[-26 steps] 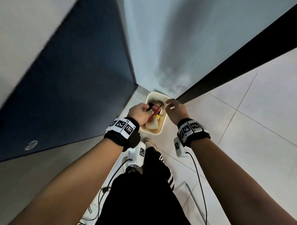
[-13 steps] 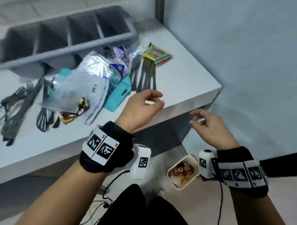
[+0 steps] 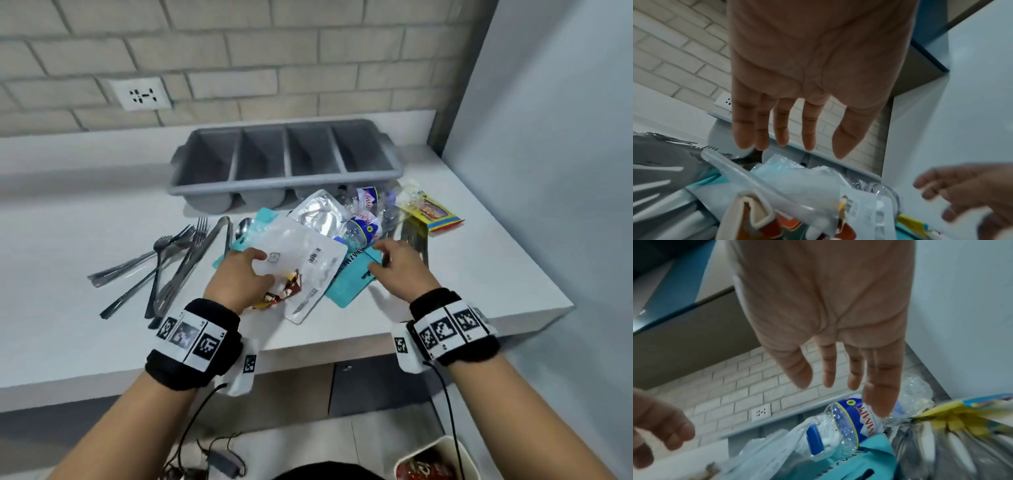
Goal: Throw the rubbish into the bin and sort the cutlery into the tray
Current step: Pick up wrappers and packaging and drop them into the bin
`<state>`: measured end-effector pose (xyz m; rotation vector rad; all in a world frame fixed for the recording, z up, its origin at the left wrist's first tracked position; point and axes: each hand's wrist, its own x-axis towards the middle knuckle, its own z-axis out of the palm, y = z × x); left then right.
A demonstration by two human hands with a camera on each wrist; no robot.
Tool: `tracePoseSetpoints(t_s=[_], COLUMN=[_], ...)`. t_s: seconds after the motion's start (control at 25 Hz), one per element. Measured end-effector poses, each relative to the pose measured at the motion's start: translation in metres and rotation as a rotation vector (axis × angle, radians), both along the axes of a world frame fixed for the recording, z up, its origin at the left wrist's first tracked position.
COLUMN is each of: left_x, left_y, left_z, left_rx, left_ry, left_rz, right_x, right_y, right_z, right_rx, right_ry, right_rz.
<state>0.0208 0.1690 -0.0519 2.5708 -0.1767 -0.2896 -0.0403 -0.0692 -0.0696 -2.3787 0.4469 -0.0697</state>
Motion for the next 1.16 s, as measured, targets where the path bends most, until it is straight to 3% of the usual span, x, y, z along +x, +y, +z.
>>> tracePoseSetpoints(t_s=[0.12, 0.28, 0.44, 0.6, 0.96, 1.08, 1.16], left_x=[0.015, 0.023, 0.028, 0.03, 0.034, 0.035, 0.029], left_y=[-0.003, -0.016, -0.028, -0.032, -0.027, -0.024, -0.026], left_z=[-0.01, -0.019, -0.029, -0.032, -0.013, 0.012, 0.03], left_rx=[0.125, 0.454, 0.542, 0.552, 0.38, 0.204, -0.006], left_ry=[0.007, 0.055, 0.074, -0.039, -0.221, -0.211, -0.244], left_rz=[-0.067, -0.246, -0.293, -0.316, -0.234, -0.168, -0.132], right_x=[0.035, 0.07, 0.091, 0.097, 0.089, 0.065, 0.042], right_y=[0.009, 0.002, -0.011, -0.02, -0.037, -0.039, -0.038], right_z=[0.004, 0.01, 0.016, 0.012, 0.019, 0.032, 0.037], right_rx=[-0.294, -0.676, -0.831, -0.872, -0.787, -0.692, -0.536], right_ry=[0.016, 0.14, 0.331, 0.383, 0.205, 0.097, -0.016], right_rz=[0.057, 0.165, 0.216, 0.236, 0.04, -0.114, -0.223])
